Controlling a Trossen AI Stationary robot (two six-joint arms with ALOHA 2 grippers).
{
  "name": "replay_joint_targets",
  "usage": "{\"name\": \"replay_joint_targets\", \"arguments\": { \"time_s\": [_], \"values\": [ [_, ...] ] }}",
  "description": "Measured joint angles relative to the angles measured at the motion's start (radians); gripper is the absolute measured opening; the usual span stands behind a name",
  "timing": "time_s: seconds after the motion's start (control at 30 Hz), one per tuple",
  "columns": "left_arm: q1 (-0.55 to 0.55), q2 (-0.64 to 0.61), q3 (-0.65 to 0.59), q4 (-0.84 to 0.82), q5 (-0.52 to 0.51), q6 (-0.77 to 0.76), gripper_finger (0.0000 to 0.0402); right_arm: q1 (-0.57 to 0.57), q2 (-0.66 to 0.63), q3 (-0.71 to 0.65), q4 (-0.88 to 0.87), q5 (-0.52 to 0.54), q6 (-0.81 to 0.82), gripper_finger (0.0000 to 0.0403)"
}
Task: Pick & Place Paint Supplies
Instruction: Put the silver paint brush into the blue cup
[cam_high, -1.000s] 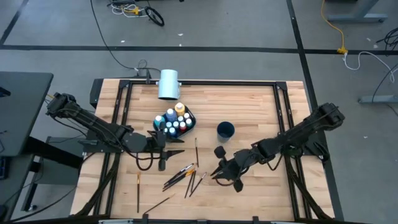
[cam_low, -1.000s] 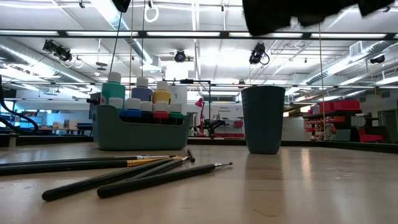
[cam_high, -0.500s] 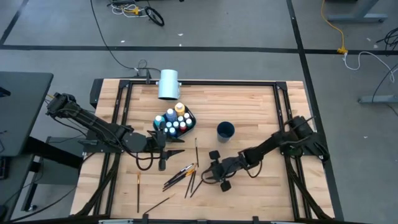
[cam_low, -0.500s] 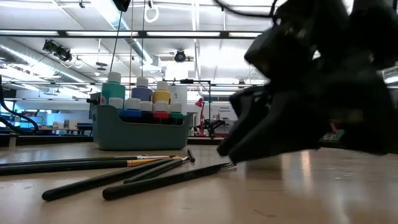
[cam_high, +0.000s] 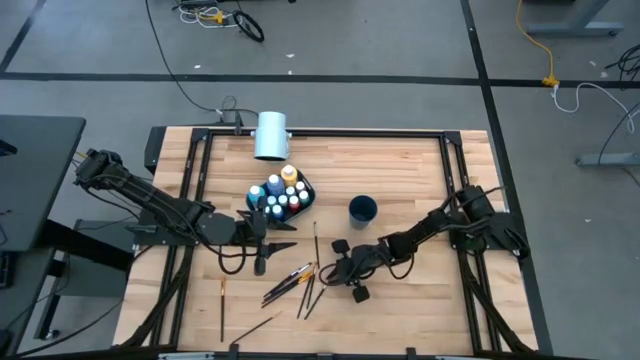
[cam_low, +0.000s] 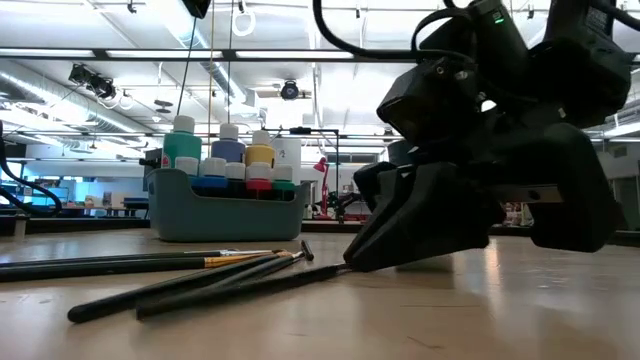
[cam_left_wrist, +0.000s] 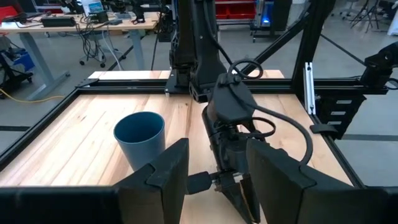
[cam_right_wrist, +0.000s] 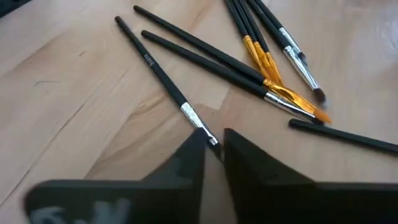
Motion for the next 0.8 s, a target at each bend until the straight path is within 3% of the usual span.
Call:
{"name": "replay_joint_targets", "arguments": {
  "time_s": [0.13,0.5,0.8],
  "values": [
    [0.0,0.0,0.0,0.0,-0.002,0.0,0.0171,-0.001,0.001,0.0,-0.007,-0.004,-0.005,0.0007],
    [0.0,0.0,0.0,0.007,-0.012,0.0,0.0171,0.005,-0.013,-0.008,0.034,-0.135,-0.028,0.0002],
    [0.0,0.0,0.0,0.007,-0.013,0.0,0.0171,0.024,-0.285,-0.007,-0.196,0.033,-0.187,0.0001]
  ]
}}
